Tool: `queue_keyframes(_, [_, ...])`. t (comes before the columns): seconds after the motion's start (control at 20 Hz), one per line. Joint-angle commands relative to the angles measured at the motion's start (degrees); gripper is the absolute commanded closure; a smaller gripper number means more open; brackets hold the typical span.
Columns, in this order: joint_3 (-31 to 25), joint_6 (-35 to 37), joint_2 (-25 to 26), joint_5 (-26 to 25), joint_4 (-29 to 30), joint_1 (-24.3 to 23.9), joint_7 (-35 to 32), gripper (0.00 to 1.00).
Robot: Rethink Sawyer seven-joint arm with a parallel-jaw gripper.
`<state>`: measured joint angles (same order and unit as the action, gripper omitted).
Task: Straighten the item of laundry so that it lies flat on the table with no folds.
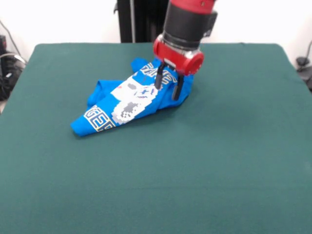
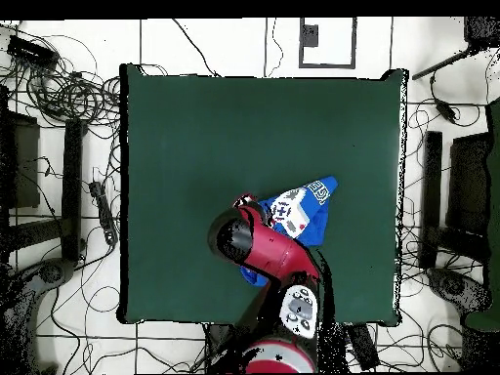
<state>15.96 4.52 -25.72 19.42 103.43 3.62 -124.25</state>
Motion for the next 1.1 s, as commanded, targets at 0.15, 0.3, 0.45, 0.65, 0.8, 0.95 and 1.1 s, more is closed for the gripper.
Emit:
queue_keyframes(0.15, [-9.8,-6.7,7.9,1.7,1.2,-1.4,-12.5,0.00])
queue_keyframes(0.3, [-10.2,-7.0,7.3,1.2,2.1,-2.1,-12.0,0.00])
queue_keyframes(0.45, [-10.3,-7.3,6.8,0.3,2.8,-2.8,-11.1,0.00])
queue_keyframes(0.65, [-9.4,-8.8,6.1,-0.7,3.5,-3.2,-10.6,1.00])
queue_keyframes(0.8, [-11.0,-8.8,5.2,-1.8,4.7,-5.6,-10.3,1.00])
queue_keyframes(0.95, [-11.9,-8.3,2.7,-4.0,6.0,-8.2,-8.9,1.00])
queue_keyframes(1.1, [-12.9,-4.3,-3.1,-5.7,8.6,-11.1,-7.4,1.00])
